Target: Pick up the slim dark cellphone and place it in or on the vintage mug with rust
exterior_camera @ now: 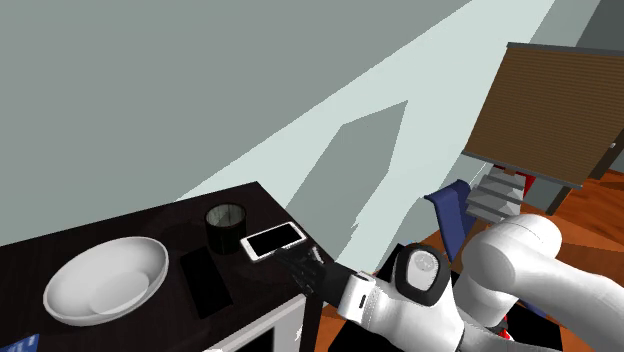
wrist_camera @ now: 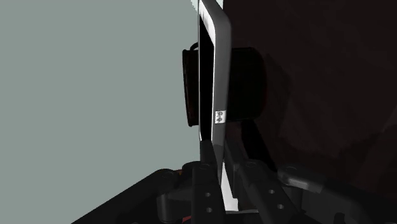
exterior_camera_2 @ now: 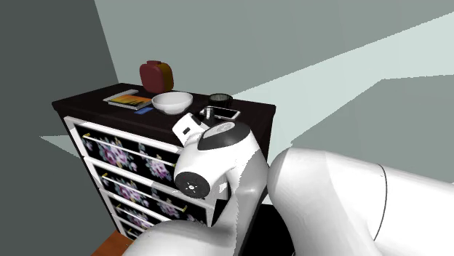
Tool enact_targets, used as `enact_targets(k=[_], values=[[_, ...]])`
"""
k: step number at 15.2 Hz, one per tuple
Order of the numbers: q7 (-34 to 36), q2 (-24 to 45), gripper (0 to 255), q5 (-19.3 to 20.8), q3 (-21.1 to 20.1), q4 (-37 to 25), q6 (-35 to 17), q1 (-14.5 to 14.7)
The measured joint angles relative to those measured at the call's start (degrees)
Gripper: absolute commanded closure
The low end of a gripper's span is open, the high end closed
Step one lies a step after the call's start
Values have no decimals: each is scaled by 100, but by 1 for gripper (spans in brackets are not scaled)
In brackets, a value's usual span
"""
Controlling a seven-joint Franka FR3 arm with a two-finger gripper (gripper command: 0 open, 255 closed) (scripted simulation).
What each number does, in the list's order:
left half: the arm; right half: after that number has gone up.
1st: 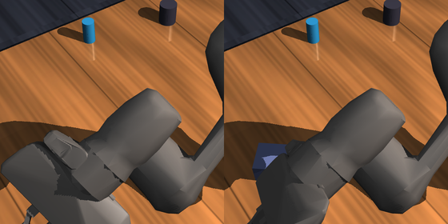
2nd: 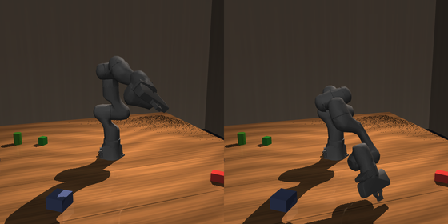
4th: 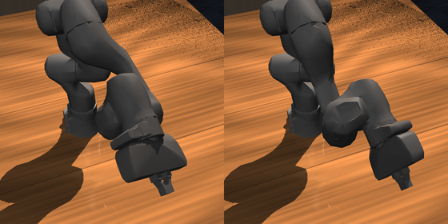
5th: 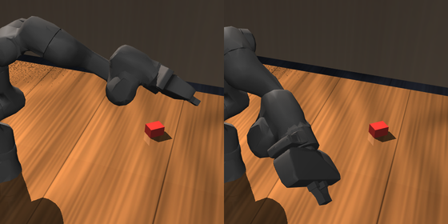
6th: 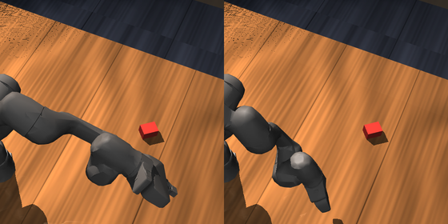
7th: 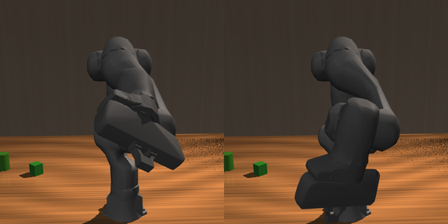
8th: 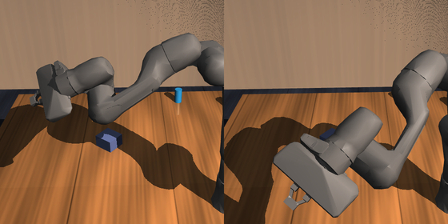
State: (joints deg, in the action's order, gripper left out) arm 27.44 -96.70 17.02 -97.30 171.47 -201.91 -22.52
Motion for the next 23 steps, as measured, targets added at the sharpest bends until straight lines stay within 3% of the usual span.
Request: enact_targets(k=[16,17,23], values=[[-1232,706,255,802,1870,39,-9,-110],[-1283,737,255,811,1926,-53,-77,-267],[-1347,634,255,448,1716,-932,-1149,-2199]])
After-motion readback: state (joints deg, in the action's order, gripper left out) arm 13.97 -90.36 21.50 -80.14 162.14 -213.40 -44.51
